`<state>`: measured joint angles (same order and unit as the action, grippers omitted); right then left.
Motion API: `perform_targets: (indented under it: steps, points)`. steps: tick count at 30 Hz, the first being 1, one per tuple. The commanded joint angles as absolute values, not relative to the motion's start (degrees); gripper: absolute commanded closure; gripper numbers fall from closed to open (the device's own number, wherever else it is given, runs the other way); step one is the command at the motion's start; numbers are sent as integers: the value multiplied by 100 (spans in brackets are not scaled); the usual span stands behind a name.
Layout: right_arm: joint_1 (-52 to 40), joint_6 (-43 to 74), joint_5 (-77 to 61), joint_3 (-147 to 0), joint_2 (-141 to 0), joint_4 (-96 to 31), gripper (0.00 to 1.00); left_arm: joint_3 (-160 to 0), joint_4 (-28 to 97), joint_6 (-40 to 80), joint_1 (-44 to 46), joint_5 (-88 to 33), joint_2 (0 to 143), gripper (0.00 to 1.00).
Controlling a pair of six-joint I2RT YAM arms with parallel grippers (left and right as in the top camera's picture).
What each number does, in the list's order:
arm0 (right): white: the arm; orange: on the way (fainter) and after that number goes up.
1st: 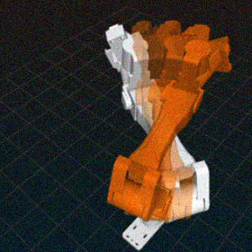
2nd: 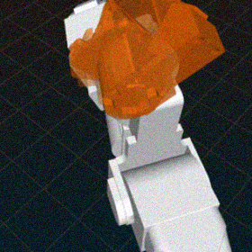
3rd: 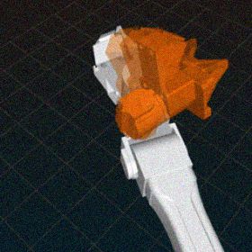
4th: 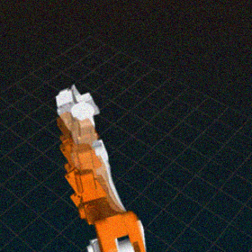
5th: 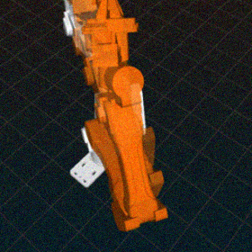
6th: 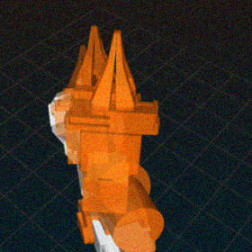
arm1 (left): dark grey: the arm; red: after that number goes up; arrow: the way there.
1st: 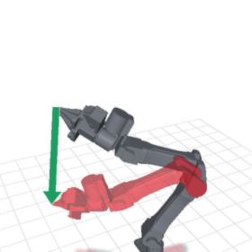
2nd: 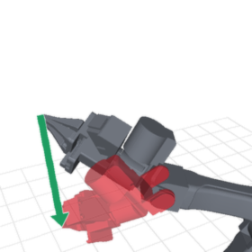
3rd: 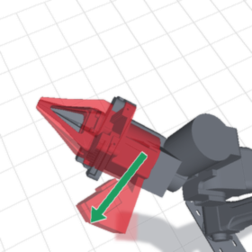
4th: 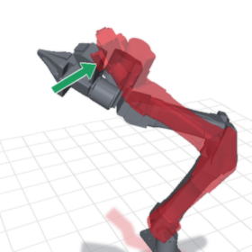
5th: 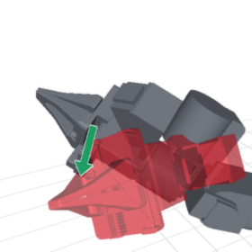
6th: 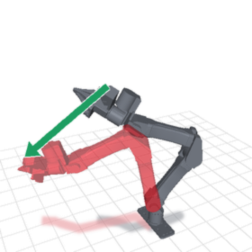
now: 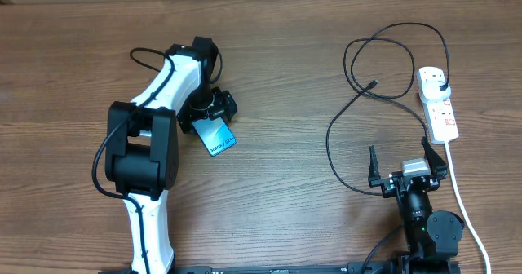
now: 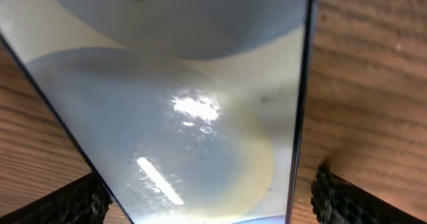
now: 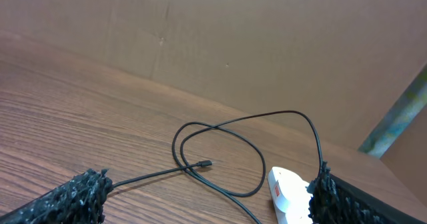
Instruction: Plug charger to phone and switch on socket
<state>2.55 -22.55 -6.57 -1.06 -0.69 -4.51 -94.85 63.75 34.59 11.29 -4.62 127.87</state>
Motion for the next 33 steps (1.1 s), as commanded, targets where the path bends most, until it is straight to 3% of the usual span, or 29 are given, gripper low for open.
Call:
perform_targets:
  steps: [1, 19, 33]
  points:
    - [266, -2252, -609, -45, -16, -427, 0, -9100, 6136, 2808, 1105, -311, 13415, 0]
    - [266, -2252, -609, -45, -16, -427, 0, -9100, 6569, 4720, 1129, -235, 13415, 0]
    - [266, -2252, -611, -45, -16, -427, 0, -9096, 6333, 4735, 1129, 493, 13415, 0]
